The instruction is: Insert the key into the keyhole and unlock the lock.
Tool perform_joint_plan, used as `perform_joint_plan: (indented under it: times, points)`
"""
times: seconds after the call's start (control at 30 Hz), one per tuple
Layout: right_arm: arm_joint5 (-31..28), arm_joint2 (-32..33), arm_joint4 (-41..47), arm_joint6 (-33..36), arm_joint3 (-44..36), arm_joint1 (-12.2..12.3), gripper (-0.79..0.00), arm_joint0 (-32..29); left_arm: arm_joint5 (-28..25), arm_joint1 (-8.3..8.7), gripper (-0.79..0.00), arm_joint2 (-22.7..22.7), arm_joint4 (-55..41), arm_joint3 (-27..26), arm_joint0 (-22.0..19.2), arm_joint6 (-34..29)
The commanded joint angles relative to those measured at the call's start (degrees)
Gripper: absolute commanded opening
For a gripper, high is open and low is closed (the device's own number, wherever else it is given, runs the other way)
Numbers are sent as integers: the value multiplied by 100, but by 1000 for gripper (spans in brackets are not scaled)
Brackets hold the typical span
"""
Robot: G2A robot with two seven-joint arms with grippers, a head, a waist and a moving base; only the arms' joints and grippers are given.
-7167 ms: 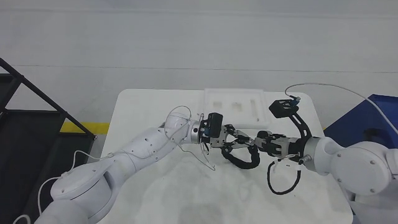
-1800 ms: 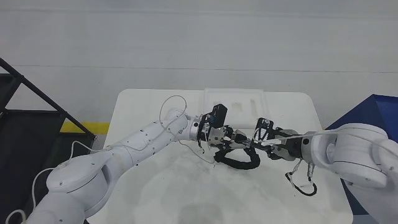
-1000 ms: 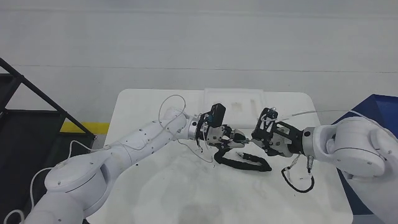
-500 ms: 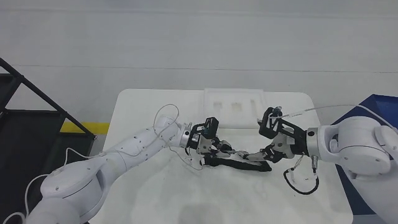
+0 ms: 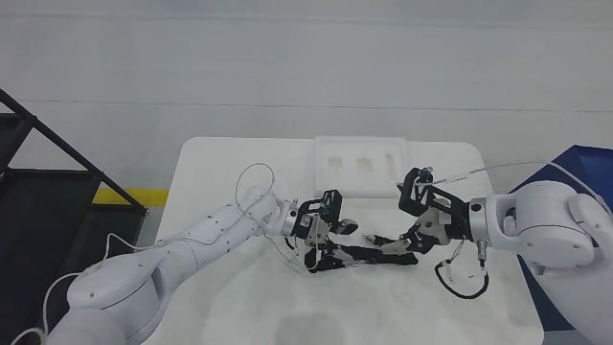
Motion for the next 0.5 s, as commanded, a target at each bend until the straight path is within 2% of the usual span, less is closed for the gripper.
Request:
perform_joint_plan:
  times: [0.0,0.2,0.47]
  points:
    - [-68,-94,82,-62,134,-21,0,74,0,24,0,0,-100,-36,-82,-15]
    - [-566,-450,-141,-491,679,-136,0,506,0,233,0,0,-396,-109,-490,77]
    - [-1715,-959,-511,-1654,1957,-388,0,1324,0,672,0,0,-739,-276,-1250,20]
